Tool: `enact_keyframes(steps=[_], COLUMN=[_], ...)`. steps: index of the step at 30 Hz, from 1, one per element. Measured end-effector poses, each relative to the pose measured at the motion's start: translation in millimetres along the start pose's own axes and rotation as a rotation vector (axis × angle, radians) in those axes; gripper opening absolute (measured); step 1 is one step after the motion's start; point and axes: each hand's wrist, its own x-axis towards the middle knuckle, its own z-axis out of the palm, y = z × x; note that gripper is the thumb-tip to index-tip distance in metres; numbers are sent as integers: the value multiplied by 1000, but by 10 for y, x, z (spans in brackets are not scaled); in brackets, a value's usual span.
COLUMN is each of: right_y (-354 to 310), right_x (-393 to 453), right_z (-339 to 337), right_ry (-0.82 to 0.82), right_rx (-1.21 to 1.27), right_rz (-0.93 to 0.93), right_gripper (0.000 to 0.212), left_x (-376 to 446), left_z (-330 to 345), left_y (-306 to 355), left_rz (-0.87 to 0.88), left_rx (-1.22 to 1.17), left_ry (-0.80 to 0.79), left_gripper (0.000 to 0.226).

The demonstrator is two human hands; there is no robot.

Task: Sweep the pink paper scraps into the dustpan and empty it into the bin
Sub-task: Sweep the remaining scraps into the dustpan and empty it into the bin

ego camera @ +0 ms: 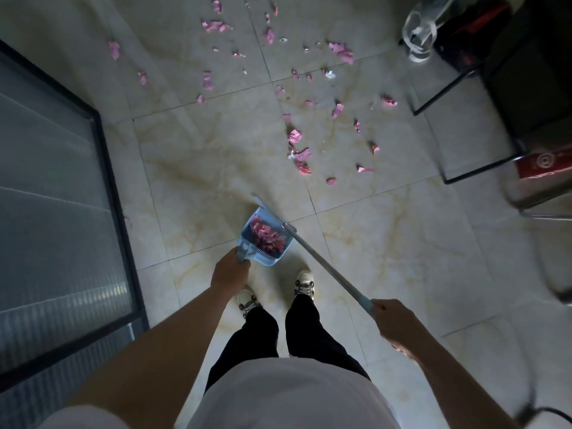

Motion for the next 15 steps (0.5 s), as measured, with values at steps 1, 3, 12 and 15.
enact_keyframes(steps=[1, 3, 12, 15], right_y=[22, 68, 419, 473], right_x=[-11, -4, 537, 779], right_z=[-32, -114, -613, -881], right_ry=[18, 55, 190, 210], right_rx=[-7, -17, 263, 415], right_rz=[-12, -12, 100, 148], right_gripper=[32, 31, 49, 42], left_x=[1, -3, 28, 113], left_z=[21, 73, 170, 120], left_y=[65, 198, 966, 1215], left_rz=[9, 24, 61, 48], left_rx=[14, 28, -6, -9], left_ry=[10, 16, 52, 102], left_gripper=[25, 24, 12, 12])
